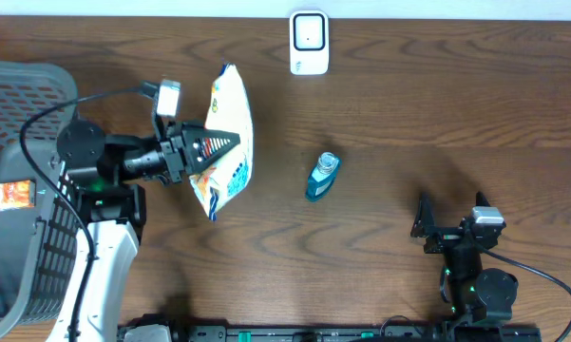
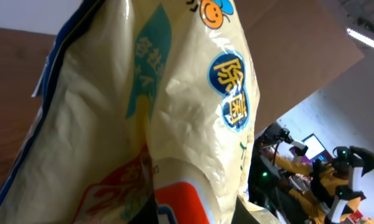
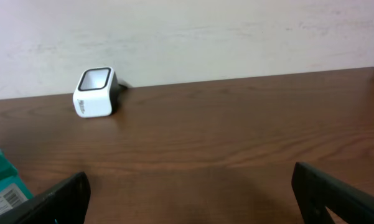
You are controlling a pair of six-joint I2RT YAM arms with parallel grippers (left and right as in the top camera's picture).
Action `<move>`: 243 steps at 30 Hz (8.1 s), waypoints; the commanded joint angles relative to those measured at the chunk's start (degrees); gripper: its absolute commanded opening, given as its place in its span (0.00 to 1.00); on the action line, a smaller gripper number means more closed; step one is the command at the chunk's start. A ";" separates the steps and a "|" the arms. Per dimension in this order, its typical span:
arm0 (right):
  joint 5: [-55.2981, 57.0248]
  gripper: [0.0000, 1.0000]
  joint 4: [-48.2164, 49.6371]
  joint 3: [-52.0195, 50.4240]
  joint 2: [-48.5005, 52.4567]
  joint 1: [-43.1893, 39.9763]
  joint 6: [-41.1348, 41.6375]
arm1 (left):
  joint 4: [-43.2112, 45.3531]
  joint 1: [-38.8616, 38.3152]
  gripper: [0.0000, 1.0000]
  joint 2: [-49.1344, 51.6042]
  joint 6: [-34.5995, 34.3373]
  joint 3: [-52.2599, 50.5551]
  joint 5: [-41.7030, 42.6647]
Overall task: Scan the item barcode
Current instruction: 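Lift the yellow wipes pack out of the basket with the left gripper, then carry the wipes pack forward and lower it beside the bottle, then release the wipes pack and lift the left gripper above it, then swing the left gripper into the basket and grasp the orange Kleenex pack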
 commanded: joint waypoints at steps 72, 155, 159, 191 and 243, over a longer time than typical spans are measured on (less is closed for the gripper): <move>0.17 0.99 -0.17 -0.09 -0.20 0.50 -0.74 | -25.81 -37.83 0.36 11.37 30.95 -10.84 -90.42; 0.17 0.99 -0.17 -0.09 -0.09 0.50 -0.74 | -50.31 -36.35 0.41 6.14 6.38 -0.24 -89.64; 0.17 0.99 -0.20 -0.09 -0.09 0.50 -0.74 | -48.94 -36.39 0.26 10.40 5.81 -0.24 -78.82; 0.17 0.99 -0.17 -0.09 -0.09 0.50 -0.74 | -51.65 -36.48 0.14 -4.07 6.73 -0.17 -85.59; 0.17 0.99 -0.20 -0.09 -0.09 0.50 -0.74 | -81.48 30.42 0.97 24.11 13.05 39.91 -95.10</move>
